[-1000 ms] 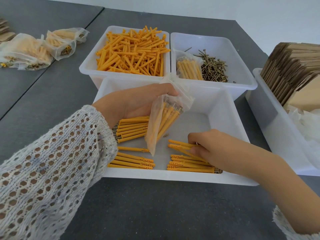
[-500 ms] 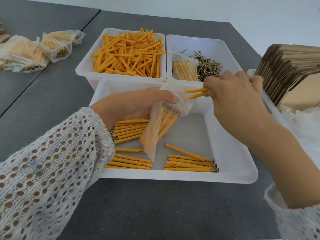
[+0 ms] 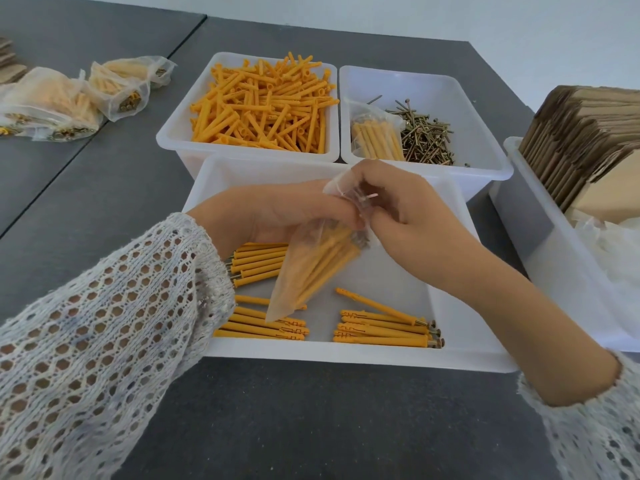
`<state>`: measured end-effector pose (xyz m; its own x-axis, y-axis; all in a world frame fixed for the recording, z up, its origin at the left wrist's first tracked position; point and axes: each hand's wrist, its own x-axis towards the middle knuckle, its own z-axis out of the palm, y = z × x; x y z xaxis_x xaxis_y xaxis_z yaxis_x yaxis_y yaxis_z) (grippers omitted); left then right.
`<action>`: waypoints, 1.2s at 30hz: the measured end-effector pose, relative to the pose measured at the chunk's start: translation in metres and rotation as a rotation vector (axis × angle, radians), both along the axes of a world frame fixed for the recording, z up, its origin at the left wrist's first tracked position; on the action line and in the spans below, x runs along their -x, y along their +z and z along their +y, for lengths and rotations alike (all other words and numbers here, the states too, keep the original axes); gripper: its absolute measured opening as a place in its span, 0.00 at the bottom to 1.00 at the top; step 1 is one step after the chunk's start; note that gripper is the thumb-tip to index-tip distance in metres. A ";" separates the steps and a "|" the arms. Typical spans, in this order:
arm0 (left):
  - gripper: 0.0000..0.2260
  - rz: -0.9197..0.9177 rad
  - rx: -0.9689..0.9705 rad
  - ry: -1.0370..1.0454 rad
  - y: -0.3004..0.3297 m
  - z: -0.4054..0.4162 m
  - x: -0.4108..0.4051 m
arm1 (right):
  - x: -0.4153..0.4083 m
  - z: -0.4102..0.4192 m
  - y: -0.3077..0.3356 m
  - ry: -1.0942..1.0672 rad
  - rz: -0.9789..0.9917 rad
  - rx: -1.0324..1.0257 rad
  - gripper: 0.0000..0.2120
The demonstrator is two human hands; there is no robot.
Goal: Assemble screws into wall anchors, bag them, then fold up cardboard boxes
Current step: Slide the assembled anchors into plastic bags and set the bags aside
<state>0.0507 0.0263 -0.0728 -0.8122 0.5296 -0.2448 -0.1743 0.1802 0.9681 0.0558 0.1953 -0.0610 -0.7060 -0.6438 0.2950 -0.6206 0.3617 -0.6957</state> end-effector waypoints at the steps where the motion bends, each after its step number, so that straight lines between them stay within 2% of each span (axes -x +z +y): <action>1: 0.19 -0.016 -0.004 -0.005 -0.001 0.000 0.001 | -0.002 -0.001 0.001 0.006 -0.080 0.070 0.17; 3: 0.13 -0.054 -0.050 -0.018 -0.001 0.000 0.002 | -0.004 -0.002 0.002 0.028 -0.203 0.187 0.20; 5: 0.11 -0.082 -0.107 -0.005 -0.002 -0.003 0.003 | -0.004 0.001 0.003 -0.003 -0.245 0.295 0.22; 7: 0.13 -0.098 -0.140 0.039 -0.003 -0.006 0.004 | -0.002 0.007 0.003 -0.138 -0.214 0.366 0.21; 9: 0.15 -0.103 -0.162 0.062 -0.003 -0.008 0.005 | 0.002 0.016 0.003 -0.301 -0.129 0.336 0.18; 12: 0.17 -0.130 -0.175 0.081 -0.002 -0.009 0.005 | 0.004 0.032 0.001 -0.378 -0.124 0.053 0.15; 15: 0.18 -0.164 -0.182 0.087 -0.001 -0.008 0.004 | -0.006 0.040 -0.008 -0.246 -0.263 -0.410 0.08; 16: 0.18 -0.158 -0.163 0.082 -0.001 -0.007 0.003 | -0.010 0.040 -0.011 -0.220 -0.274 -0.493 0.04; 19: 0.20 -0.154 -0.096 0.101 0.000 -0.007 0.002 | -0.020 0.037 -0.020 -0.224 -0.217 -0.589 0.11; 23: 0.24 -0.154 -0.075 0.165 0.003 -0.010 -0.001 | -0.025 0.038 -0.024 -0.107 -0.178 -0.997 0.15; 27: 0.29 -0.094 -0.008 0.173 0.008 -0.006 -0.004 | -0.024 0.039 -0.026 0.025 -0.215 -1.070 0.11; 31: 0.24 -0.160 -0.072 0.196 0.008 -0.008 -0.004 | -0.022 0.042 -0.028 0.056 -0.223 -1.062 0.11; 36: 0.24 -0.167 -0.078 0.198 0.006 -0.009 -0.003 | -0.022 0.042 -0.032 0.099 -0.202 -1.073 0.09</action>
